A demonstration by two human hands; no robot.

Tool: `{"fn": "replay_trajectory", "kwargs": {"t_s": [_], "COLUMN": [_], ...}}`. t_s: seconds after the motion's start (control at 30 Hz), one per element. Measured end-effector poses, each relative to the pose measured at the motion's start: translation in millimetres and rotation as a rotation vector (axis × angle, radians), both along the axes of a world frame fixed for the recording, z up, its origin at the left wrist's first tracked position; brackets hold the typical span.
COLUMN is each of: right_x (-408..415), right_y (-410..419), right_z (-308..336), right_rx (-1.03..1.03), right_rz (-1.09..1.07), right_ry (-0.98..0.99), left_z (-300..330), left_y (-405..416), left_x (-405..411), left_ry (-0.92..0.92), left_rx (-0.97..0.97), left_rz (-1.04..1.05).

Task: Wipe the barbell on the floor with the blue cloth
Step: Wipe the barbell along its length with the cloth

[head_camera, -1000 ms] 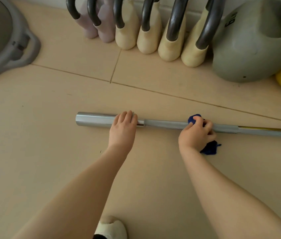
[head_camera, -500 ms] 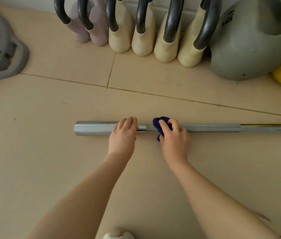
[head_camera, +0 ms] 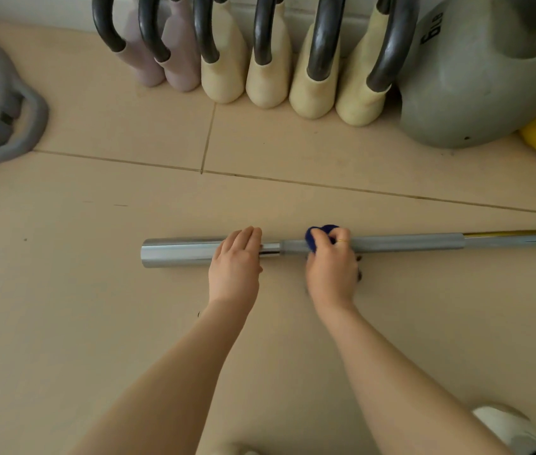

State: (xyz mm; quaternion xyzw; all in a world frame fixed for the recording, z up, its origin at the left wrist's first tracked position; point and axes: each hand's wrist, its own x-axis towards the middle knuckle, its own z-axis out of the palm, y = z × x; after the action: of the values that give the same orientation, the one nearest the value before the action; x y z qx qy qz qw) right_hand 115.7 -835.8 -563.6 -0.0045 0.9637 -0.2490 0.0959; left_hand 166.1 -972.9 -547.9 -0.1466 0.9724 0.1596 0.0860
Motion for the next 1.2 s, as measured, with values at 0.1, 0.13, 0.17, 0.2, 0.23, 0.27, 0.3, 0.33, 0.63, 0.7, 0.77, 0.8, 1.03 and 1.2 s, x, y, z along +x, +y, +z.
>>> {"fn": "replay_trajectory", "kwargs": {"t_s": [0.1, 0.13, 0.17, 0.2, 0.23, 0.27, 0.3, 0.33, 0.63, 0.7, 0.77, 0.8, 1.03, 1.2], "right_x": [25.4, 27.8, 23.7, 16.3, 8.3, 0.7, -4.7, -7.0, 23.2, 21.3, 11.0, 2.4, -47.6, -34.2], "right_y": [-46.2, -52.0, -50.1, -41.7, -29.2, -15.6, -4.4, 0.6, -29.2, -28.5, -34.3, -39.6, -63.3, -32.1], "right_z": [7.0, 8.6, 9.6, 8.6, 6.7, 3.2, 1.7, 2.1, 18.6, 14.1, 15.7, 17.2, 28.1, 34.8], "right_rx": [-0.101, -0.086, -0.057, -0.016, 0.033, 0.079, 0.105, 0.107, -0.23, -0.13, -0.091, -0.084, -0.077, -0.173], "right_rz": [0.258, 0.325, 0.361, 0.37, 0.355, 0.317, 0.246, 0.168, 0.5, 0.57, 0.565, 0.523, 0.483, 0.556], "right_ry": [-0.116, -0.105, -0.103, -0.096, -0.072, -0.03, -0.007, -0.014, 0.097, 0.128, 0.139, 0.082, -0.54, -0.43], "left_z": [1.0, 2.0, 3.3, 3.8, 3.6, 3.2, 3.1, 3.3, -10.7, -13.9, -13.7, -14.8, -22.3, -24.4], "left_y": [-1.2, -2.1, -3.5, -5.5, -7.8, -10.2, -12.5, -13.8, -36.6, -35.3, -31.0, -29.5, -29.0, -30.0], "left_x": [-0.2, -0.6, -0.8, -0.6, -0.4, 0.3, 0.6, 0.6, 21.5, 19.6, 16.6, 17.4, 28.8, 34.4], "left_ry": [0.031, 0.05, 0.052, 0.032, 0.002, -0.021, -0.029, -0.033, 0.061, 0.138, 0.169, 0.173, 0.22, 0.247], "left_rx": [0.053, 0.069, 0.084, 0.095, 0.106, 0.116, 0.122, 0.125, -0.031, -0.056, -0.052, -0.055, -0.167, -0.181], "left_rz": [0.041, 0.056, 0.065, 0.065, 0.061, 0.057, 0.052, 0.044, -0.013, 0.011, 0.029, 0.033, -0.007, -0.024]}}
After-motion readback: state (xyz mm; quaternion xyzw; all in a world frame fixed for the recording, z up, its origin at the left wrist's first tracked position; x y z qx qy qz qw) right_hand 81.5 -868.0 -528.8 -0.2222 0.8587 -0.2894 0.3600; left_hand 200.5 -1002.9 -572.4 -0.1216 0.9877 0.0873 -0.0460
